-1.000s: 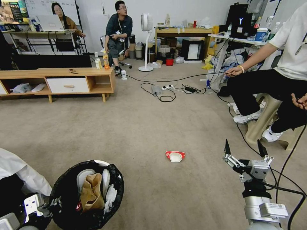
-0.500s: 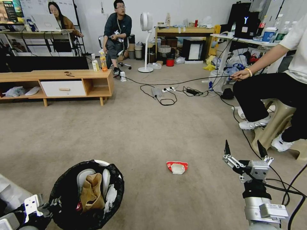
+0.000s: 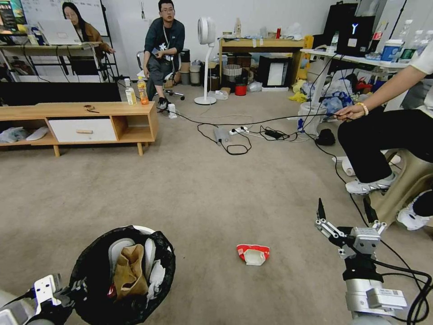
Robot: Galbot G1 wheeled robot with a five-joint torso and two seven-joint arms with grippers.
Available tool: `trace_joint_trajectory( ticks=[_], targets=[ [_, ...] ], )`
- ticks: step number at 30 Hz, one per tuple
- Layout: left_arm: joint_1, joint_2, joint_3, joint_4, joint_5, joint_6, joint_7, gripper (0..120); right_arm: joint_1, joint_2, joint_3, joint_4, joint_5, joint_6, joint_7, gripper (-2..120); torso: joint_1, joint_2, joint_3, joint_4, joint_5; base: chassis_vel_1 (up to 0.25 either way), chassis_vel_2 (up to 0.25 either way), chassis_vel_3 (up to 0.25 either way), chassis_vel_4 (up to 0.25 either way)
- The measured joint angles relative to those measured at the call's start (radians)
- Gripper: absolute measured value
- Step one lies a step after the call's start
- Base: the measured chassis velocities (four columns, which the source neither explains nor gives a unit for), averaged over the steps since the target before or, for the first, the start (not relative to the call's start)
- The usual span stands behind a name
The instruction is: Pick up the trash bin and place the garbage on the floor into it.
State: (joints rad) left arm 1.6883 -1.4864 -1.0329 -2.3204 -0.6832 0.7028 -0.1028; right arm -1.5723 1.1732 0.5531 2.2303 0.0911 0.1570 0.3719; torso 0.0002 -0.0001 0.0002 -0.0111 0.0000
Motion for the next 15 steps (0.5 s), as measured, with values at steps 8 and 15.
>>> trace_joint_trajectory(
  ticks=[8,15],
  targets=[
    [0.0,0.0,-0.002,0.0,0.0,0.0,0.0,1,0.002,-0.003,0.0,-0.003,0.001,0.001,0.0,100,0.0,0.0,0.0,0.0001,0.0,-0.085,0.086,0.088,-0.08],
    [0.0,-0.002,-0.002,0.0,0.001,0.0,0.0,1,0.0,-0.005,0.0,-0.009,-0.002,0.007,0.0,100,0.0,0.0,0.0,0.0002,0.0,-0.083,0.109,0.104,-0.104]
  ],
)
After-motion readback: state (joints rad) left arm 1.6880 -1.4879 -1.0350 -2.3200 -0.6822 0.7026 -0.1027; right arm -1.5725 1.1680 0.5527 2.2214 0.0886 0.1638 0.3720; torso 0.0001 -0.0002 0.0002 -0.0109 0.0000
